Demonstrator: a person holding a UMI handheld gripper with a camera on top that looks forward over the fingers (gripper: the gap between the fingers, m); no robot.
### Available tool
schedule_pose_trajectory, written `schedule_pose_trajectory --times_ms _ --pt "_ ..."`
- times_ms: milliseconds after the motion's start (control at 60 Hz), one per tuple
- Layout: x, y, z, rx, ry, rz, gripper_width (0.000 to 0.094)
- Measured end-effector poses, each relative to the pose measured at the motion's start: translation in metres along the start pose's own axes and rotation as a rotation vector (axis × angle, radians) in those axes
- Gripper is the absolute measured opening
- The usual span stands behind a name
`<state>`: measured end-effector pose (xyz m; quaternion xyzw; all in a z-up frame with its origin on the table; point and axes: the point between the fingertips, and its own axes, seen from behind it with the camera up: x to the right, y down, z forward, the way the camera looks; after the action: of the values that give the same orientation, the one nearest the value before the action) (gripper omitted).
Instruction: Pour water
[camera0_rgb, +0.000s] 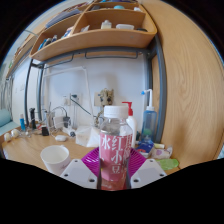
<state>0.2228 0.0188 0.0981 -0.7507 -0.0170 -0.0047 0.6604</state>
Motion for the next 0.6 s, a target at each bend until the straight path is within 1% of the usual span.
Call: schedule_pose_trajectory --times_ms 83,217,317,350,383,483,533,600 --pt "0.0 0.0 -0.001 0.015 0.01 -0.024 0.0334" --pt "-0.001 -0.001 -0.004 0.032 0.017 -0.033 0.0362" --pt "0.002 -0.001 -0.005 0.041 0.017 -0.007 0.0427" --pt "0.002 -0.001 -0.005 0.038 0.017 -0.003 0.046" --pt "0.004 0.0 -0.006 0.026 0.016 0.004 0.052" --pt "0.001 0.005 -0.02 0.001 0.013 0.031 0.0799" --pt "0.0 0.004 -0.031 0.003 0.019 0.035 0.0843" --pt "0.0 0.006 -0.053 0.001 0.04 0.037 0.0844"
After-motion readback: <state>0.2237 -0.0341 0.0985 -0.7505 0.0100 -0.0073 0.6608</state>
